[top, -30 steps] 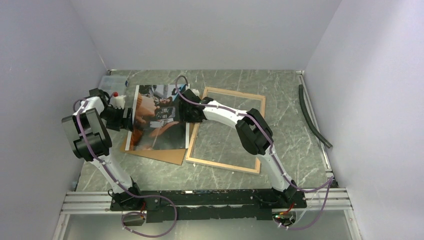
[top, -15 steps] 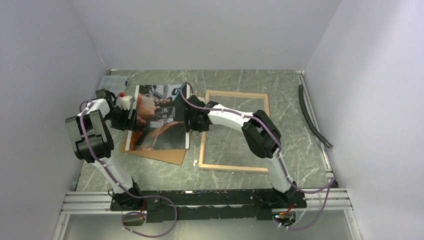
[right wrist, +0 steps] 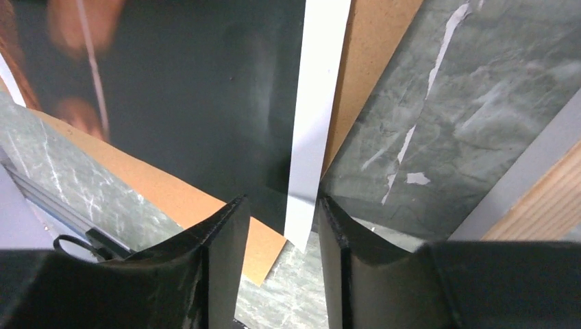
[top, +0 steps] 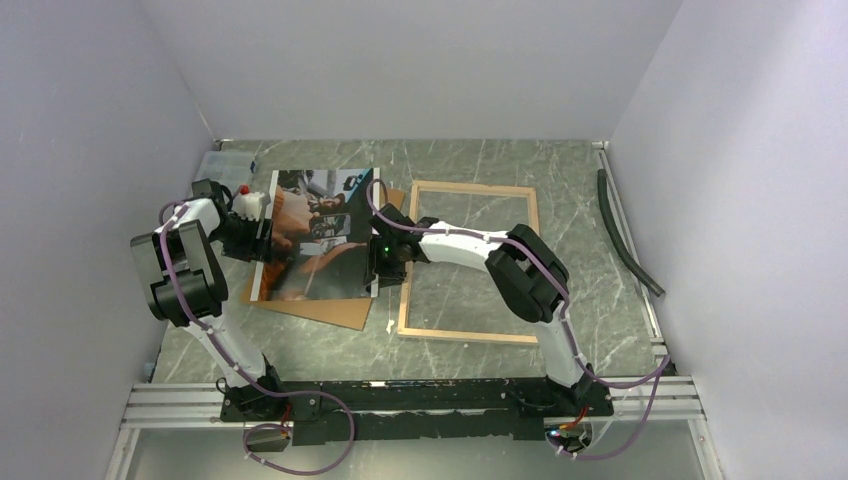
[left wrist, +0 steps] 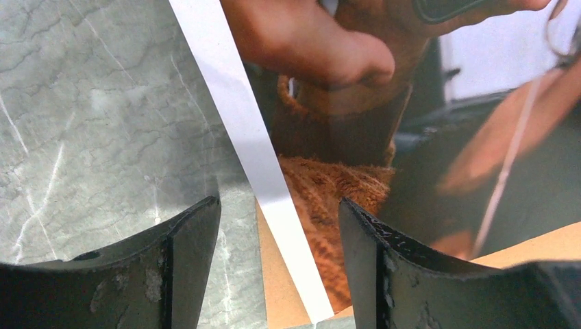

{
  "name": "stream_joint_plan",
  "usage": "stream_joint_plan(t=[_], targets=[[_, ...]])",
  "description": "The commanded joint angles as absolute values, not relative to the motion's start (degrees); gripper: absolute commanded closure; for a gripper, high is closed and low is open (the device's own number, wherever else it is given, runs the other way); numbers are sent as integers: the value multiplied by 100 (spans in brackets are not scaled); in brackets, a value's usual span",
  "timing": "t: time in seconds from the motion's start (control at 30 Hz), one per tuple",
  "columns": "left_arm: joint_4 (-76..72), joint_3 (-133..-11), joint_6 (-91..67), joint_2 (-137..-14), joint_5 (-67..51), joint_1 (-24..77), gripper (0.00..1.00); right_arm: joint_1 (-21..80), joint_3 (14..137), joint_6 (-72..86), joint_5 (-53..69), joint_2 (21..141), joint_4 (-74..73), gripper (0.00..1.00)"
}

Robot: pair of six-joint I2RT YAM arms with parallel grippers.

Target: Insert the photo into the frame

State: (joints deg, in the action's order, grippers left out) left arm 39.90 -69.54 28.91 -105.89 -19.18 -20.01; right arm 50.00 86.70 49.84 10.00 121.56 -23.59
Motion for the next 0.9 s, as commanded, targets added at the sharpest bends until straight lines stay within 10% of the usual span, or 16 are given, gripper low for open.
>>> stream_joint_plan(t=[0.0,0.47,0.87], targets=[[4182,-6794,2948,-10558,-2097,-1961,31,5041,8497,5299,1271,12008,-2158,56],[4194,-6793,2986,-10581,-2099,-1953,34,4957,7799,5855,1775,11302,-823,70],[4200,-6785,2962,-10549,-2129,-1925,35,4944,7601,6181,2209,11478,-247,63]])
